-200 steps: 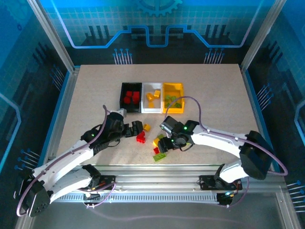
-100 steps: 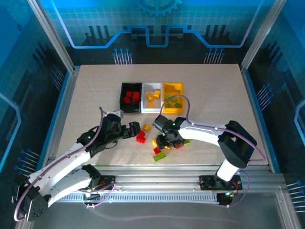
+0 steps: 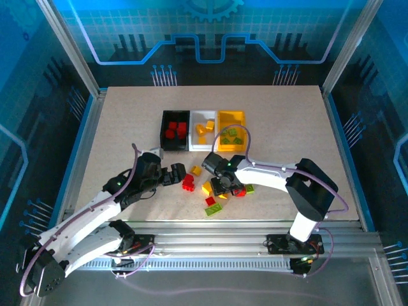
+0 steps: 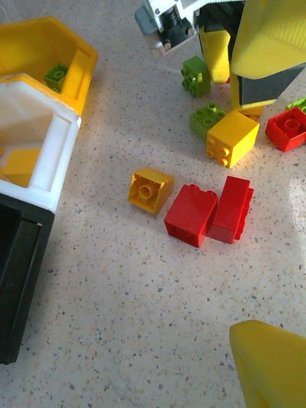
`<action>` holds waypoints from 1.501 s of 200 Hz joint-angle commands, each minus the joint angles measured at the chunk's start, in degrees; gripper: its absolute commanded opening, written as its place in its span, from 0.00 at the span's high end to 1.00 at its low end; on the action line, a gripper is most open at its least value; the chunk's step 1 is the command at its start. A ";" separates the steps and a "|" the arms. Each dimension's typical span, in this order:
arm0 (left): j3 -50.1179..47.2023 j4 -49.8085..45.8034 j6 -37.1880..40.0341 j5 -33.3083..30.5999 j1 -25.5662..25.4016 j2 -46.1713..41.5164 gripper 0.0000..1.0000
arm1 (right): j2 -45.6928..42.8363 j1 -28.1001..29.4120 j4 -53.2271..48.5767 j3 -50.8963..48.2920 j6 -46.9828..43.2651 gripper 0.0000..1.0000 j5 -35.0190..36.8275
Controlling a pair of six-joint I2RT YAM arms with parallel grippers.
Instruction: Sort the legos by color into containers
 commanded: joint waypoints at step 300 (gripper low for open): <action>-1.51 0.08 -0.57 0.32 2.33 -2.30 0.01 | -7.74 -7.40 0.83 10.01 -10.42 0.60 1.22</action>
